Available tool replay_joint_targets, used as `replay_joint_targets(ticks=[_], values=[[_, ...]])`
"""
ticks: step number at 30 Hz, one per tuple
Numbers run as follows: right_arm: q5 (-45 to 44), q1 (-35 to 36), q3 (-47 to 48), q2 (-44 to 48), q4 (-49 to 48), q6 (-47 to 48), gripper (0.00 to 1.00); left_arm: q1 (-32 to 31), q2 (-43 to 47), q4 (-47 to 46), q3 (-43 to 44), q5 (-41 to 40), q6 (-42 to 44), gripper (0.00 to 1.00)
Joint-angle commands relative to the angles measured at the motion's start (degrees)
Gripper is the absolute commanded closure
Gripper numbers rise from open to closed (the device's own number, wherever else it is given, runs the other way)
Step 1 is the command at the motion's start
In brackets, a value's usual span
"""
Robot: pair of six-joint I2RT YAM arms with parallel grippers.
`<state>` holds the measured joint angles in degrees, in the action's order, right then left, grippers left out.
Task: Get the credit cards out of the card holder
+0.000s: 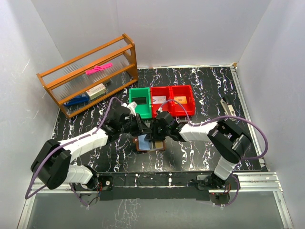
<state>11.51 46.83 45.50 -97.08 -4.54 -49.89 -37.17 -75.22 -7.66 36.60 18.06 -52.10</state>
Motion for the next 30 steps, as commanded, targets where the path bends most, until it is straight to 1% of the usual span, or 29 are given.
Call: replay_joint_targets(ticks=[1, 7, 14, 19, 21, 23, 25, 26, 27, 28, 29, 30], values=[[-1.41, -0.16, 0.38, 3.24, 0.60, 2.17, 0.66, 1.31, -5.02, 15.79, -3.13, -14.34, 2.97, 0.91], [-2.41, -0.67, 1.76, 6.31, 2.88, 3.11, 0.63, 1.27, -5.71, 15.96, -2.70, -15.15, 3.93, 0.91], [-6.31, -1.01, 2.87, 10.70, 7.77, 4.99, 0.58, 1.31, -7.89, 16.53, -1.53, -15.22, 5.36, 0.91], [-7.32, -1.13, 2.82, 12.14, 9.80, 5.77, 0.57, 1.31, -8.68, 14.59, -1.58, -12.42, 6.90, 0.90], [-7.75, -1.13, 2.34, 12.43, 9.76, 5.72, 0.59, 1.26, -9.41, 14.14, -1.51, -11.76, 7.18, 0.90], [-7.76, -1.13, 1.72, 12.44, 9.49, 5.67, 0.65, 1.31, -9.84, 15.48, -1.27, -13.36, 6.23, 0.91], [-6.84, -1.13, 0.82, 12.59, 8.21, 5.90, 0.66, 1.37, -9.18, 16.88, -1.21, -15.49, 4.04, 0.94], [-6.74, -1.20, 0.29, 12.73, 7.88, 5.80, 0.67, 1.33, -8.06, 16.01, -1.74, -15.85, 3.09, 0.93], [-6.77, -1.26, -0.20, 12.94, 7.60, 5.58, 0.67, 1.38, -6.12, 13.86, -3.01, -15.26, 2.17, 0.86], [-6.77, -1.46, -0.75, 13.07, 7.20, 5.26, 0.67, 1.35, -4.13, 10.82, -4.35, -14.01, 1.78, 0.75], [-6.81, -1.55, -1.21, 13.06, 6.96, 5.00, 0.66, 1.39, -1.97, 8.37, -5.66, -13.12, 1.32, 0.68], [-6.89, -1.71, -1.47, 12.94, 6.94, 4.80, 0.65, 1.40, 0.02, 7.08, -6.44, -12.62, 0.55, 0.64]])
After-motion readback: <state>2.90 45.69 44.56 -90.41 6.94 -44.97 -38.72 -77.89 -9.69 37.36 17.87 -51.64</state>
